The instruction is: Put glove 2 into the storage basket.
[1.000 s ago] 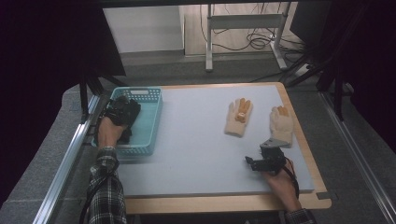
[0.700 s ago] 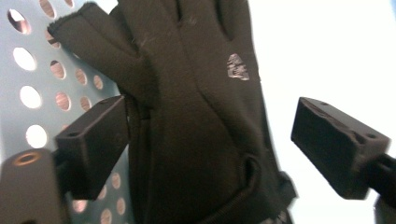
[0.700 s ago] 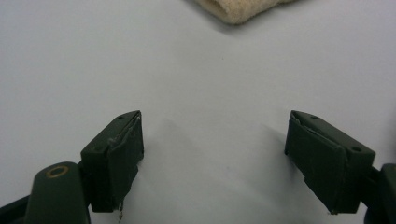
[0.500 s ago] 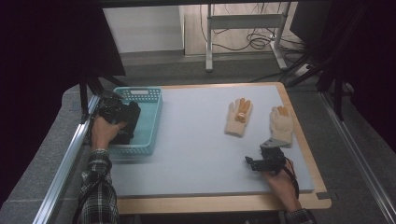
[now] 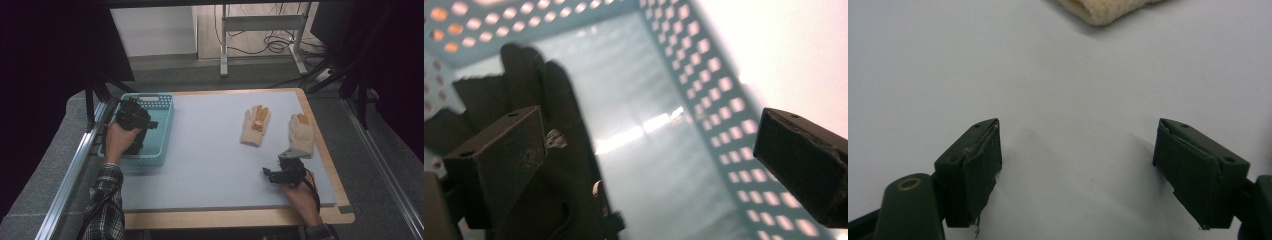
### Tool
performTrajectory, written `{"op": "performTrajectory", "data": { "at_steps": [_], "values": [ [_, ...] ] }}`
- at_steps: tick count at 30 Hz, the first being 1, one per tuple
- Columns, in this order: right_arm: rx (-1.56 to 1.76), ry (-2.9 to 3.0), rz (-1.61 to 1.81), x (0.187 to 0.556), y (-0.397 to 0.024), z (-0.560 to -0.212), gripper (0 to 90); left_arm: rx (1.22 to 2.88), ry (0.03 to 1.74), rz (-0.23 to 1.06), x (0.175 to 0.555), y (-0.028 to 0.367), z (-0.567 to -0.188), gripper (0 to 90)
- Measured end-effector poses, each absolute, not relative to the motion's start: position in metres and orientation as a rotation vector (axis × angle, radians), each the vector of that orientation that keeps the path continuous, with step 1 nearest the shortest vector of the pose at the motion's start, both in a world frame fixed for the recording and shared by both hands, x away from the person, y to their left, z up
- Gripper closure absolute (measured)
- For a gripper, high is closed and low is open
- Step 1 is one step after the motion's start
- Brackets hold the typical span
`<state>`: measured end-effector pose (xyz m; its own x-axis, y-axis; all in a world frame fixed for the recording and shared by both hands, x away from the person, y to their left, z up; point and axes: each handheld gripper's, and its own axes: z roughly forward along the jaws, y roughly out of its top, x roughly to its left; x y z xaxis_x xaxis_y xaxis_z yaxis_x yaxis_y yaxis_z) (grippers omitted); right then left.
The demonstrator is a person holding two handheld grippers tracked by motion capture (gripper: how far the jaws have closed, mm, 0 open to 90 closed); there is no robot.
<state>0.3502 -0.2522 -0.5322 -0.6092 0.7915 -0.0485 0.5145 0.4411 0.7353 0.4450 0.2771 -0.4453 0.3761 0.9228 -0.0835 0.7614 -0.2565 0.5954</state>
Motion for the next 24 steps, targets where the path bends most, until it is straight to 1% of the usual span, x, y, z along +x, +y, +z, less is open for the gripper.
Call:
{"op": "performTrajectory", "data": {
  "at_steps": [5,12,18,24],
  "values": [
    [1.108,2.311,0.982,0.350,-0.252,-0.532,19.1,2.097,1.388,0.393,0.441,0.265,-0.439,0.4],
    [1.108,2.311,0.982,0.350,-0.252,-0.532,19.1,2.114,1.269,0.421,0.427,0.234,-0.433,0.1],
    [1.108,2.311,0.982,0.350,-0.252,-0.532,19.1,2.132,1.195,0.426,0.415,0.214,-0.435,0.0],
    [1.109,2.311,0.982,0.350,-0.252,-0.532,19.1,2.147,1.092,0.409,0.394,0.184,-0.443,0.0]
  ]
}}
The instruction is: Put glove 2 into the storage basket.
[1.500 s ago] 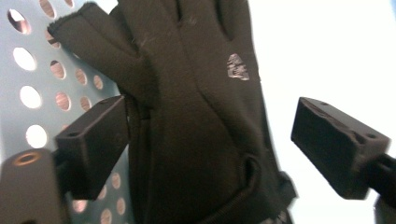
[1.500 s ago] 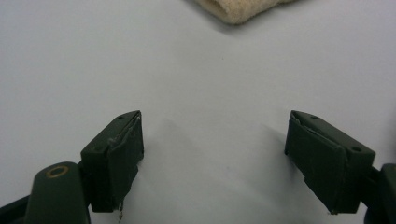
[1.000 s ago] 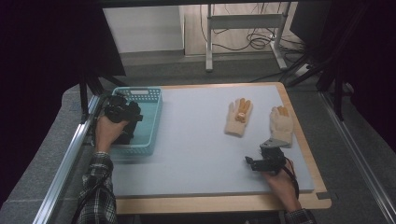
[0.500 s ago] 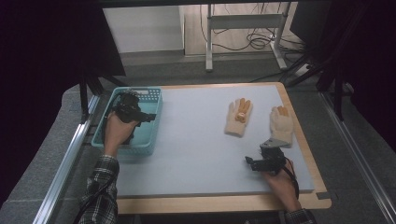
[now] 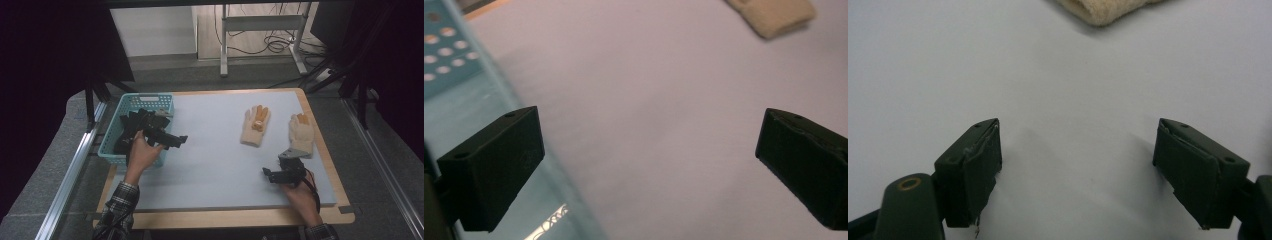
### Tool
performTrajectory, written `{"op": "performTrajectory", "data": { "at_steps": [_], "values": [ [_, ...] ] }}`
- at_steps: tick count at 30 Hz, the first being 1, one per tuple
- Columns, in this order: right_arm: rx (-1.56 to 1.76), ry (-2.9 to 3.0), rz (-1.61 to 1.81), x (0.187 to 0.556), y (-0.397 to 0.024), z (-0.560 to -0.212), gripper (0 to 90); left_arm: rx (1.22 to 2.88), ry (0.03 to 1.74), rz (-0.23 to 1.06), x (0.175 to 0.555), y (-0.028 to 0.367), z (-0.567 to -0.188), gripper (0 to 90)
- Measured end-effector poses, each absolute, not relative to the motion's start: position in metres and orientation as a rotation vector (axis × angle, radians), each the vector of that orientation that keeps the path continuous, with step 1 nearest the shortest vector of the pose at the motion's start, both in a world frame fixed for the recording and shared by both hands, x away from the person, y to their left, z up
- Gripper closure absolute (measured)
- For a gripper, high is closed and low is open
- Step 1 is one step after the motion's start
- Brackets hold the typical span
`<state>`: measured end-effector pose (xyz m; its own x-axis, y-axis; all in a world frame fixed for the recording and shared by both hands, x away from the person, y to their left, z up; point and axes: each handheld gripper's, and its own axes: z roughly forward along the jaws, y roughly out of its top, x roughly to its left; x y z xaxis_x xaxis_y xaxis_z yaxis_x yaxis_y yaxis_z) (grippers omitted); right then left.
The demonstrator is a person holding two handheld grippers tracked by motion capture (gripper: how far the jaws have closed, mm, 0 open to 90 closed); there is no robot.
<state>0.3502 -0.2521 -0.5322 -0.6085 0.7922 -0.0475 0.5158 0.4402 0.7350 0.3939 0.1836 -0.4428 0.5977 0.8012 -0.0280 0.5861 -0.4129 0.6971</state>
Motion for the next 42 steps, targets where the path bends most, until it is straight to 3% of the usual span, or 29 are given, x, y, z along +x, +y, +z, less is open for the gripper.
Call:
{"op": "performTrajectory", "data": {
  "at_steps": [14,31,39,42],
  "values": [
    [1.107,2.310,0.981,0.350,-0.252,-0.532,19.1,2.178,0.907,0.422,0.338,0.129,-0.475,0.0],
    [1.114,2.310,0.969,0.350,-0.252,-0.532,15.7,2.209,1.021,0.378,0.311,0.130,-0.547,0.0],
    [1.113,2.312,0.976,0.351,-0.252,-0.532,17.1,2.181,1.031,0.357,0.311,0.132,-0.549,0.0],
    [1.107,2.313,0.987,0.349,-0.252,-0.531,22.7,2.178,1.031,0.358,0.311,0.132,-0.549,0.0]
  ]
}}
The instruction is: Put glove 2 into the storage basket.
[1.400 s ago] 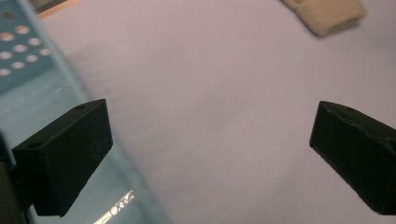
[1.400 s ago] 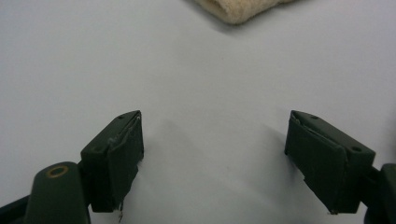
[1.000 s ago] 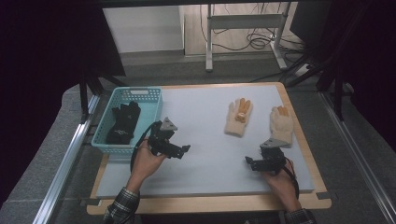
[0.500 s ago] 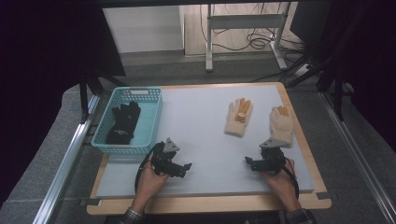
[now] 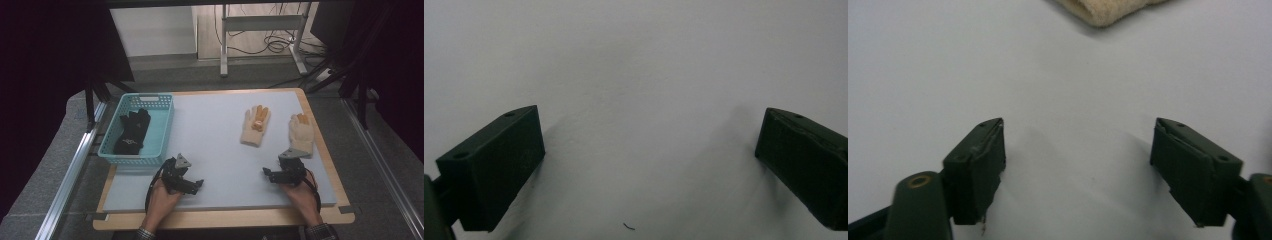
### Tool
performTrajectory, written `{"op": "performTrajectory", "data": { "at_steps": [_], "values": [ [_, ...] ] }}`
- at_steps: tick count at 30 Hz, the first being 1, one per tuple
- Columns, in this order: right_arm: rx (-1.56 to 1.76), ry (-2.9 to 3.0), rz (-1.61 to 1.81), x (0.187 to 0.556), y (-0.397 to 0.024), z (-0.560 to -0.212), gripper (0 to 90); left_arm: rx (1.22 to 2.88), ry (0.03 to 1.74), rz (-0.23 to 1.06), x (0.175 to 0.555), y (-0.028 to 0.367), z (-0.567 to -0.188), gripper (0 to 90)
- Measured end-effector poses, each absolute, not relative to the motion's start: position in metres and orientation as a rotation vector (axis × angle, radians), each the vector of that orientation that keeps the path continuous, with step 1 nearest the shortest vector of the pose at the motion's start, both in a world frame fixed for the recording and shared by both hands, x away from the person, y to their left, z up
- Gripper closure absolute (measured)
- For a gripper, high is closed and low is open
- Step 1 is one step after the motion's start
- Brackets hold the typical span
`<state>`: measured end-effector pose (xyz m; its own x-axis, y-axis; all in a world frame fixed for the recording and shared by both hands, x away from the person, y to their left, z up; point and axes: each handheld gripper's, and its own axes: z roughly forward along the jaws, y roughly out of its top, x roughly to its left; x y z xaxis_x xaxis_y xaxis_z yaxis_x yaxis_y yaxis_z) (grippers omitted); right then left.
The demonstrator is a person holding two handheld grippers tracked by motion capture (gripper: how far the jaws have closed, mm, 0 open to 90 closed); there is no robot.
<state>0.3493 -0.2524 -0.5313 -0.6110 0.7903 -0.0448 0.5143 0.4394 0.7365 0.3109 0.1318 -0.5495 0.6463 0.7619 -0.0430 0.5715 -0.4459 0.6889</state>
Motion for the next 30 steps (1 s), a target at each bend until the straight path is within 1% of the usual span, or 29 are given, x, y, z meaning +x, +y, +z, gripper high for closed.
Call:
{"op": "performTrajectory", "data": {
  "at_steps": [2,3,4,5,6,10,11,13,14,15,16,17,18,19,23,28,30],
  "values": [
    [1.107,2.313,0.991,0.349,-0.253,-0.531,24.4,2.178,1.031,0.358,0.311,0.132,-0.550,0.0],
    [1.111,2.312,0.994,0.348,-0.254,-0.530,29.0,2.178,1.031,0.358,0.311,0.132,-0.550,0.0],
    [1.114,2.313,0.993,0.348,-0.255,-0.529,31.4,2.178,1.031,0.358,0.311,0.132,-0.550,0.0],
    [1.114,2.313,0.993,0.348,-0.255,-0.529,31.4,2.178,1.031,0.358,0.311,0.132,-0.550,0.0],
    [1.123,2.316,0.992,0.348,-0.256,-0.528,33.9,2.177,1.032,0.359,0.311,0.132,-0.550,0.0],
    [1.175,2.308,1.020,0.351,-0.268,-0.520,48.3,2.177,1.032,0.359,0.311,0.132,-0.550,0.0],
    [1.177,2.307,1.019,0.351,-0.272,-0.516,54.1,2.177,1.032,0.359,0.311,0.132,-0.550,0.0],
    [1.180,2.297,1.012,0.352,-0.277,-0.510,61.4,2.177,1.032,0.359,0.311,0.132,-0.550,0.0],
    [1.180,2.297,1.012,0.352,-0.277,-0.510,61.4,2.177,1.032,0.359,0.311,0.132,-0.550,0.0],
    [1.184,2.287,1.009,0.353,-0.280,-0.506,66.5,2.177,1.032,0.359,0.311,0.132,-0.550,0.0],
    [1.196,2.260,1.015,0.356,-0.289,-0.498,74.9,2.177,1.032,0.359,0.311,0.132,-0.550,0.0],
    [1.196,2.260,1.015,0.356,-0.289,-0.498,74.9,2.177,1.032,0.359,0.311,0.132,-0.550,0.0],
    [1.215,2.241,1.028,0.362,-0.299,-0.490,80.2,2.177,1.032,0.360,0.311,0.132,-0.550,0.0],
    [1.215,2.241,1.028,0.362,-0.299,-0.490,80.2,2.177,1.032,0.360,0.311,0.132,-0.550,0.0],
    [1.271,2.179,1.026,0.377,-0.326,-0.478,88.5,2.177,1.032,0.359,0.311,0.132,-0.550,0.0],
    [1.342,2.099,0.932,0.395,-0.351,-0.479,88.6,2.176,1.033,0.359,0.311,0.132,-0.550,0.0],
    [1.352,2.085,0.914,0.398,-0.354,-0.480,88.6,2.176,1.033,0.360,0.311,0.132,-0.550,0.0]
  ]
}}
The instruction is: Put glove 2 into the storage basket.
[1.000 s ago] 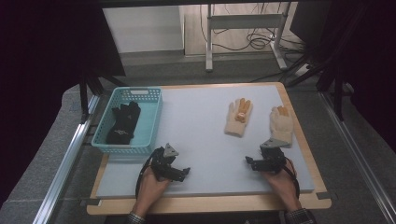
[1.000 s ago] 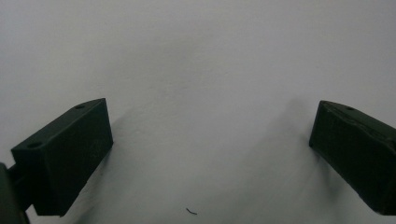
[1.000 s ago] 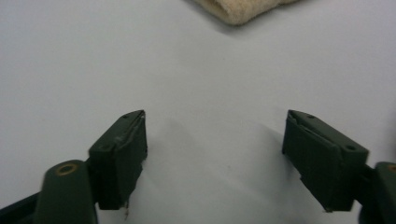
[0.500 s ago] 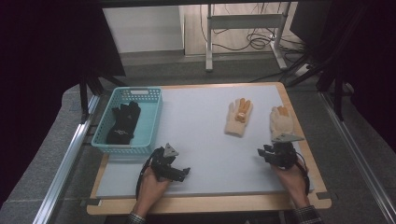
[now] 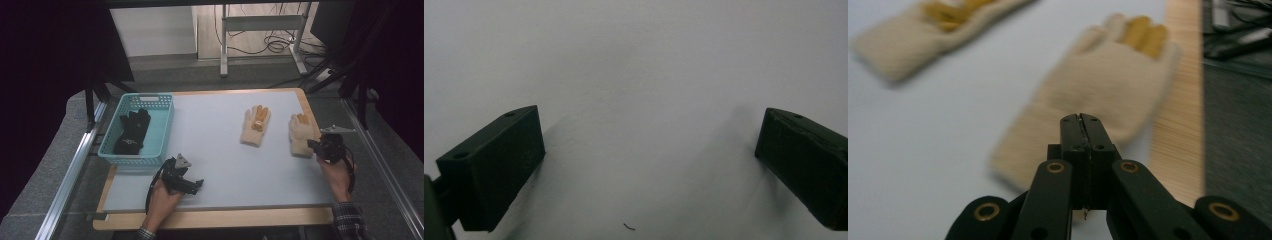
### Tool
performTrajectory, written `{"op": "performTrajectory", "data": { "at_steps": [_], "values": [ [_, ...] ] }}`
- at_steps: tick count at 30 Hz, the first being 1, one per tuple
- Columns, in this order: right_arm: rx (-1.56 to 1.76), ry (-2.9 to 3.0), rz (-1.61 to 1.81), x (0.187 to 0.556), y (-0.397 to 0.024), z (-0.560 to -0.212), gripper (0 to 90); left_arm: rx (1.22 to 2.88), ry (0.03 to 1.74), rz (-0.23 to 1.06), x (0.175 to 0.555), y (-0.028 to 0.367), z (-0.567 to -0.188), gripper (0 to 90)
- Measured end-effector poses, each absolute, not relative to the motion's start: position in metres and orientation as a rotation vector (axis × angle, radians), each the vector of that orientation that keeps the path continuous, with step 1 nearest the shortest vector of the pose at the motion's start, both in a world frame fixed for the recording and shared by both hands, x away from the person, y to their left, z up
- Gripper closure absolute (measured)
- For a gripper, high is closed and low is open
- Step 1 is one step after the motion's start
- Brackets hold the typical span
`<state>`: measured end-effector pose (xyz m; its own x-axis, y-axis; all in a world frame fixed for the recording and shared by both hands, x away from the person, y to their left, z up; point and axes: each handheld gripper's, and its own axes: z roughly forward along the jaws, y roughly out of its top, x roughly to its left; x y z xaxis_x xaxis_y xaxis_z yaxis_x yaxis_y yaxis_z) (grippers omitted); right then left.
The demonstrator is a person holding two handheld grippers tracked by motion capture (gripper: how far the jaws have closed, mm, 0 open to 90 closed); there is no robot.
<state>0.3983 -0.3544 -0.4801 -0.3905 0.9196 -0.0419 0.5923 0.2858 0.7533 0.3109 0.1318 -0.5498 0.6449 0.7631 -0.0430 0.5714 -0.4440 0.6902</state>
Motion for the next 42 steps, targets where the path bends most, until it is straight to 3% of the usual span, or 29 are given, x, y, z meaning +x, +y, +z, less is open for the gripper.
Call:
{"op": "performTrajectory", "data": {
  "at_steps": [8,19,25,26,33,38,42],
  "values": [
    [1.459,2.042,0.809,0.420,-0.379,-0.505,87.4,2.177,1.032,0.359,0.311,0.132,-0.550,0.0],
    [1.356,2.150,0.890,0.419,-0.344,-0.512,83.8,2.176,1.033,0.359,0.311,0.132,-0.550,0.0],
    [1.346,2.062,0.891,0.424,-0.345,-0.497,65.6,2.178,1.033,0.358,0.311,0.132,-0.550,0.0],
    [1.346,2.038,0.903,0.427,-0.345,-0.493,58.3,2.178,1.033,0.358,0.311,0.132,-0.550,0.0],
    [1.317,2.033,0.902,0.455,-0.334,-0.491,33.5,2.178,1.033,0.358,0.311,0.132,-0.550,0.0],
    [1.309,2.101,0.858,0.478,-0.322,-0.503,26.5,2.177,1.033,0.358,0.311,0.132,-0.550,0.0],
    [1.274,2.130,0.763,0.483,-0.315,-0.512,26.8,2.177,1.033,0.358,0.311,0.132,-0.550,0.0]
  ]
}}
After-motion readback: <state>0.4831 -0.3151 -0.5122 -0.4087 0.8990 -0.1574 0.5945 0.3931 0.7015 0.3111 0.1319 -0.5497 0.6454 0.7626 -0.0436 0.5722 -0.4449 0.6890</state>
